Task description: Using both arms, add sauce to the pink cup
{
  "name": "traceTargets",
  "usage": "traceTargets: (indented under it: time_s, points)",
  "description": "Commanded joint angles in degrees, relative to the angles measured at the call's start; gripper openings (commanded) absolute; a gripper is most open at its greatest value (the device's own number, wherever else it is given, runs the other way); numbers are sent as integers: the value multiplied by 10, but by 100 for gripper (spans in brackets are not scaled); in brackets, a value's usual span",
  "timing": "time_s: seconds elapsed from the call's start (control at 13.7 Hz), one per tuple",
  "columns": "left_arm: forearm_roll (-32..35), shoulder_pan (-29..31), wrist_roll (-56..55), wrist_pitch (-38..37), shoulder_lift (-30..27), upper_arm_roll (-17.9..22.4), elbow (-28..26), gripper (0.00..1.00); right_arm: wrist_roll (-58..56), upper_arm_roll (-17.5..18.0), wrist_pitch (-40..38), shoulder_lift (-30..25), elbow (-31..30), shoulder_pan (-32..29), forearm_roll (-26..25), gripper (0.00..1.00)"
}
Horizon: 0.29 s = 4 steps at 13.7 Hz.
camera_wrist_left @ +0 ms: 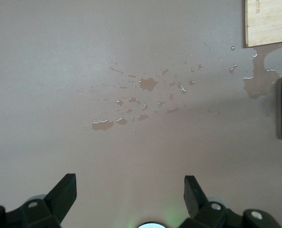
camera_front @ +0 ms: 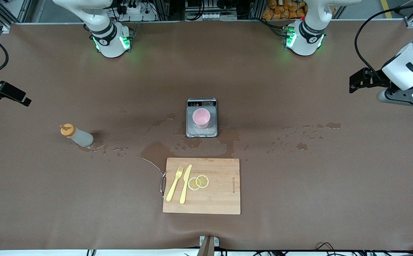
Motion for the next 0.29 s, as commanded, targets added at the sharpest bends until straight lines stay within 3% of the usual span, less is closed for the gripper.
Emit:
traceTargets:
  time_s: [0.0,0.22]
  points:
    - [-6,0,3,-1,-2,-1,1,100,-4,4,4,-13,-9,-1,-13,100]
    - [-5,0,4,-1,-2,-1,2,100,-5,4,2,-13,-10,-4,-13,100]
